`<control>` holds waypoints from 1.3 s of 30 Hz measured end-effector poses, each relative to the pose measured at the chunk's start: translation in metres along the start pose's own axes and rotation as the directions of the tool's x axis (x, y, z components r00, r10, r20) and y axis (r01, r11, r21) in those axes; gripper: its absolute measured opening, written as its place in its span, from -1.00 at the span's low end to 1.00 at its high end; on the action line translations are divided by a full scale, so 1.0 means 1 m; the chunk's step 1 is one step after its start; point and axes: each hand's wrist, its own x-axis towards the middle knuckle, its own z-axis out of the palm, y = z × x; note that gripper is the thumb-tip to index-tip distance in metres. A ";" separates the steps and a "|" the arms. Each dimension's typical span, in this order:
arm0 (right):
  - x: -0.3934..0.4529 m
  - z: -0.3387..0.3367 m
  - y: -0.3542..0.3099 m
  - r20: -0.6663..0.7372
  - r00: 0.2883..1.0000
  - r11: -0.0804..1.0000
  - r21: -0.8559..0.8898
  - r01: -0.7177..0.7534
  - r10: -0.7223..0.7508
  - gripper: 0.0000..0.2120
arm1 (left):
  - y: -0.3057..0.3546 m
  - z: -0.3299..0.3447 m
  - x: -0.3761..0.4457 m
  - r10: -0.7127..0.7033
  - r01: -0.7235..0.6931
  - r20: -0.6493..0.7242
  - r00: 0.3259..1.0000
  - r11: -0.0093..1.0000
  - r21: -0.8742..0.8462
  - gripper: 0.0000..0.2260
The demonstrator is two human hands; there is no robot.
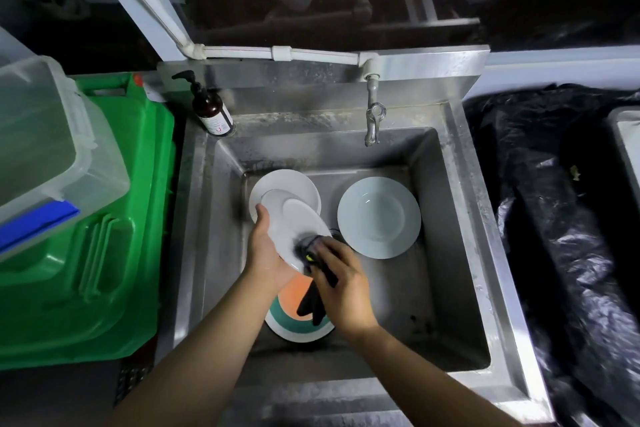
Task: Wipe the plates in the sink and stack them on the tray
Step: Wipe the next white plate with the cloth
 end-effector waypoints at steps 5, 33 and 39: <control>0.028 0.006 -0.024 0.095 0.969 0.969 -0.075 0.234 -0.227 -0.68 | -0.007 -0.009 0.000 -0.035 0.035 -0.005 0.999 0.999 0.011 -0.33; 0.026 -0.001 0.010 0.058 0.996 0.997 -0.050 -0.058 0.061 -0.75 | 0.009 -0.023 -0.001 0.045 -0.048 0.143 0.989 0.999 0.023 -0.26; 0.030 0.021 -0.032 0.118 0.961 0.965 -0.046 0.259 -0.252 -0.68 | -0.002 -0.028 0.004 -0.032 0.033 0.045 0.998 0.999 -0.019 -0.44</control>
